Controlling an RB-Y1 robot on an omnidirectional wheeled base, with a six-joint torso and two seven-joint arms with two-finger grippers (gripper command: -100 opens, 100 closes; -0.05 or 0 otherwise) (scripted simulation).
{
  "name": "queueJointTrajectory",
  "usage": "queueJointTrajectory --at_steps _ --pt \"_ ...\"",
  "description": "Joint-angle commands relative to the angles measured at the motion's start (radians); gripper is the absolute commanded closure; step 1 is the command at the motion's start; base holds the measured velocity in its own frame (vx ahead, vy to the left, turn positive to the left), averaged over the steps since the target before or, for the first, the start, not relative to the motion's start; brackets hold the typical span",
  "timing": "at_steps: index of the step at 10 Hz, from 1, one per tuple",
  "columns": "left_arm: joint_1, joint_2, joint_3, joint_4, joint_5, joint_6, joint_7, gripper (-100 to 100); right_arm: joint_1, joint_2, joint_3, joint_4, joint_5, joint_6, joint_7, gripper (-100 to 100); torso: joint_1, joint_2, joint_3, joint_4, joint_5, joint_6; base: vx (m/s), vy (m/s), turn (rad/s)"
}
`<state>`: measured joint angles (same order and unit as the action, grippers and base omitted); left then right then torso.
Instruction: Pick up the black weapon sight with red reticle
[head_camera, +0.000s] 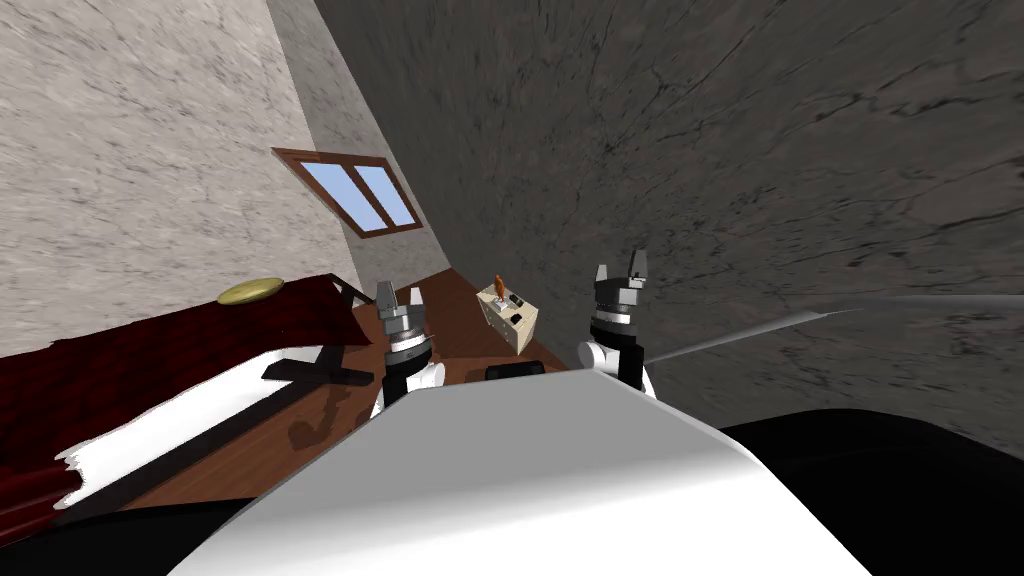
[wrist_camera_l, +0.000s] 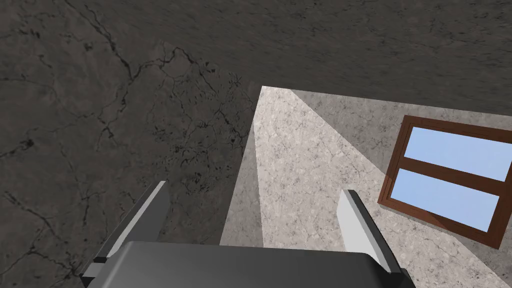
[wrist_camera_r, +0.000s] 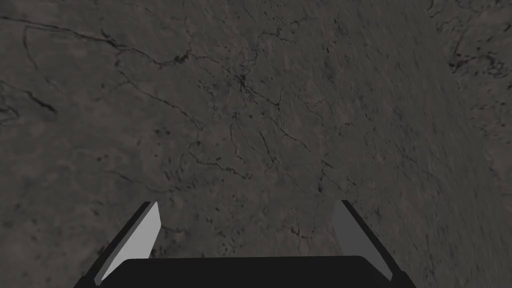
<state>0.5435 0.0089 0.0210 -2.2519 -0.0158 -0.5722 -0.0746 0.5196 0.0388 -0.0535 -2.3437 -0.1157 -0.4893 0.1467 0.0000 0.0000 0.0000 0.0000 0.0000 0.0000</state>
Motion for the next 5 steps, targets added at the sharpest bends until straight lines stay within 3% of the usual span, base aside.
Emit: queueJointTrajectory --at_steps 1,5 --pt "0.000 0.000 0.000 0.000 0.000 0.000 0.000 0 0.005 -0.049 0.007 0.024 0.023 0.012 0.004 -100 0.000 0.000 0.000 0.000 0.000 0.000 -0.032 -0.003 0.168" --pt "0.000 0.000 0.000 0.000 0.000 0.000 0.000 0 0.018 -0.166 0.025 0.111 0.105 0.053 0.017 -100 -0.002 0.006 0.004 0.001 -0.001 -0.001 -0.094 -0.027 0.220"
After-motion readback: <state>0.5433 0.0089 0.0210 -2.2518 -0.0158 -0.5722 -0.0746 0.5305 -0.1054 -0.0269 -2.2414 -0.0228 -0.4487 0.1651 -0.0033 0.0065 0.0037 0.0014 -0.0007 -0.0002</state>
